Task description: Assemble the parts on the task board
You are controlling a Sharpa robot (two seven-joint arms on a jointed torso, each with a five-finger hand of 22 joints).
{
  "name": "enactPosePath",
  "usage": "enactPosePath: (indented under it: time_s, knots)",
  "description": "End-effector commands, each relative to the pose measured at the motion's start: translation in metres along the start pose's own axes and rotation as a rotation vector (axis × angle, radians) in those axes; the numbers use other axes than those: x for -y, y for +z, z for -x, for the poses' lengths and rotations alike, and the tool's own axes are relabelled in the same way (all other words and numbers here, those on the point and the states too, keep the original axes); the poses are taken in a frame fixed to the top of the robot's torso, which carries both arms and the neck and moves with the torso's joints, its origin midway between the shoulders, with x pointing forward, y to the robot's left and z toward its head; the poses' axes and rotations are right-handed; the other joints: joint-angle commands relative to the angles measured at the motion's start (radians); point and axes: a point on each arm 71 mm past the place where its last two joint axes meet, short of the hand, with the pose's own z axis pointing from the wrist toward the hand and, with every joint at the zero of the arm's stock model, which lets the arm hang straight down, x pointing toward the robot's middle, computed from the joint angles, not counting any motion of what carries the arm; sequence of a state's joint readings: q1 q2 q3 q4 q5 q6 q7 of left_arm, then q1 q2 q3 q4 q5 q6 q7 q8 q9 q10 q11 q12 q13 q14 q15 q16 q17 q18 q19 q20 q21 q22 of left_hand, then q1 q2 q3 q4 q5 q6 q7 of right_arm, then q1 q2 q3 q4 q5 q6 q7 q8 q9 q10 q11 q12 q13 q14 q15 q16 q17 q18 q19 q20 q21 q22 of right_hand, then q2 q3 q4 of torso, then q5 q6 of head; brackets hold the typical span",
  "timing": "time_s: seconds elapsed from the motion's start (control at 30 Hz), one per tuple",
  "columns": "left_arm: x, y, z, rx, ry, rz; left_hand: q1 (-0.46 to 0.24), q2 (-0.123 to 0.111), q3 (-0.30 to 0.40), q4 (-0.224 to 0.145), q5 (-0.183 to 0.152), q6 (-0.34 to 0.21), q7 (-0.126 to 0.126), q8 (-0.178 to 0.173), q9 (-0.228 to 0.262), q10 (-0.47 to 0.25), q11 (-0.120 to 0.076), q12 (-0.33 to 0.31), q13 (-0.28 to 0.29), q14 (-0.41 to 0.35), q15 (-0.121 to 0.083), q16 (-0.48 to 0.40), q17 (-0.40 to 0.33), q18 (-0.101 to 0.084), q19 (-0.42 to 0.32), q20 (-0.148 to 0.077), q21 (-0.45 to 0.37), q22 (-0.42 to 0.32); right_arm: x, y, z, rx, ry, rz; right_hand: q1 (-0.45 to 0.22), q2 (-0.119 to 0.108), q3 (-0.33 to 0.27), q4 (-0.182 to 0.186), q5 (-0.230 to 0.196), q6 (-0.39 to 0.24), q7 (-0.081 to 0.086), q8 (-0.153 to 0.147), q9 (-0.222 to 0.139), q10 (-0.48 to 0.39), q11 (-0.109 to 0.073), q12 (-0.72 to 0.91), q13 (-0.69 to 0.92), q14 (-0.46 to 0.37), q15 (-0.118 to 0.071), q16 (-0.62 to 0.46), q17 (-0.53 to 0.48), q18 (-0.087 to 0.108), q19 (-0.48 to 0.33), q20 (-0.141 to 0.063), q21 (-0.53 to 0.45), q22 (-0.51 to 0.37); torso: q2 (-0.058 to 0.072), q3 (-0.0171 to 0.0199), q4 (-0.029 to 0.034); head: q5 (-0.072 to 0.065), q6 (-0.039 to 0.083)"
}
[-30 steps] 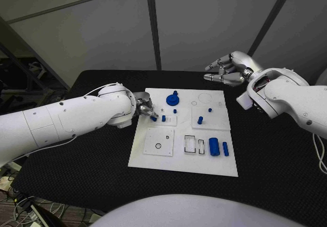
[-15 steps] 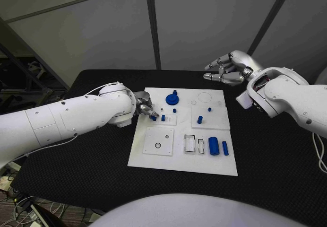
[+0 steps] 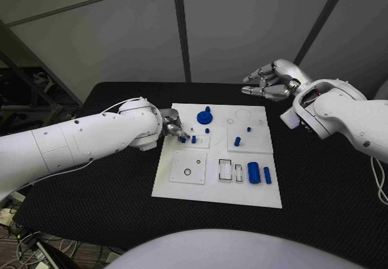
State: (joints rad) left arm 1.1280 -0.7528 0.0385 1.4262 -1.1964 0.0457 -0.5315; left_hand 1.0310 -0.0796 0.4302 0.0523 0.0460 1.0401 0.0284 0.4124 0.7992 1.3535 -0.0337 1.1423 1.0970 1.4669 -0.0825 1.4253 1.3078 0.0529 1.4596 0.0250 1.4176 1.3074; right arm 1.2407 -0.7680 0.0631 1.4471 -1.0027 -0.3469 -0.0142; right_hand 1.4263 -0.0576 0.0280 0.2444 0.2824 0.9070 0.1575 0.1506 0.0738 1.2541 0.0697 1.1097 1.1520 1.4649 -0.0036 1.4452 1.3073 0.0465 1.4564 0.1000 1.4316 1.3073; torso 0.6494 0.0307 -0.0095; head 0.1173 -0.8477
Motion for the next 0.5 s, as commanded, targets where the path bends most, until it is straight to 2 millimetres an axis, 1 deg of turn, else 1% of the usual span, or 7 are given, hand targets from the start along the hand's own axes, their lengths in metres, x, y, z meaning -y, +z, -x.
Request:
enactPosePath:
  time_s: [0.03, 0.3, 0.43, 0.5]
  knots:
    - [-0.0001, 0.0005, -0.0025, -0.015, 0.014, 0.007, -0.014, 0.002, -0.008, 0.002, 0.003, 0.007, 0.000, 0.007, 0.002, 0.005, -0.005, 0.005, 0.002, 0.061, -0.008, 0.003, 0.105, -0.010, 0.004, -0.001, 0.007, 0.130, -0.0010, 0.0003, 0.0004, -0.004, 0.000, 0.006, 0.000, 0.004, -0.005, 0.003, 0.004, 0.005, 0.000, 0.004, -0.001, -0.006, -0.001, -0.002, -0.001, 0.064, -0.006, -0.005, 0.095, 0.005, -0.003, -0.003, -0.004, 0.032, 0.000, 0.0000, -0.0004, 0.000, 0.000]
    - [-0.0007, 0.0005, -0.0019, -0.009, 0.011, 0.008, -0.037, -0.002, -0.032, 0.019, 0.003, 0.006, 0.000, 0.014, 0.008, 0.006, -0.005, 0.006, 0.002, 0.061, -0.009, 0.003, 0.105, -0.010, 0.006, -0.002, 0.007, 0.132, -0.0007, 0.0001, 0.0006, -0.003, 0.000, 0.005, -0.001, 0.003, -0.006, 0.003, 0.004, 0.005, 0.000, 0.004, -0.001, -0.006, -0.001, -0.002, -0.001, 0.064, -0.006, -0.005, 0.095, 0.006, -0.003, -0.003, -0.004, 0.032, 0.000, -0.0002, -0.0001, -0.001, 0.000]
    - [-0.0013, 0.0007, -0.0012, -0.003, 0.007, 0.009, -0.082, -0.015, -0.079, 0.049, 0.003, 0.007, 0.002, 0.020, 0.013, 0.006, -0.003, 0.008, 0.003, 0.061, -0.007, 0.003, 0.105, -0.010, 0.007, -0.002, 0.008, 0.133, -0.0008, 0.0001, 0.0006, -0.003, 0.000, 0.005, -0.001, 0.003, -0.006, 0.003, 0.004, 0.005, 0.000, 0.004, -0.001, -0.006, -0.001, -0.002, -0.001, 0.064, -0.006, -0.005, 0.095, 0.006, -0.003, -0.003, -0.004, 0.032, 0.000, 0.0000, 0.0003, -0.001, -0.001]
    - [-0.0015, 0.0008, -0.0007, 0.002, 0.004, 0.010, -0.092, -0.017, -0.100, 0.058, 0.003, 0.005, 0.002, 0.023, 0.015, 0.006, -0.004, 0.009, 0.003, 0.061, -0.007, 0.003, 0.105, -0.010, 0.007, -0.001, 0.008, 0.134, -0.0008, 0.0002, 0.0005, -0.003, 0.000, 0.005, -0.002, 0.003, -0.006, 0.004, 0.004, 0.005, 0.000, 0.004, -0.002, -0.007, -0.001, -0.003, -0.001, 0.064, -0.006, -0.005, 0.095, 0.006, -0.004, -0.003, -0.005, 0.030, 0.000, -0.0001, -0.0001, 0.000, -0.001]
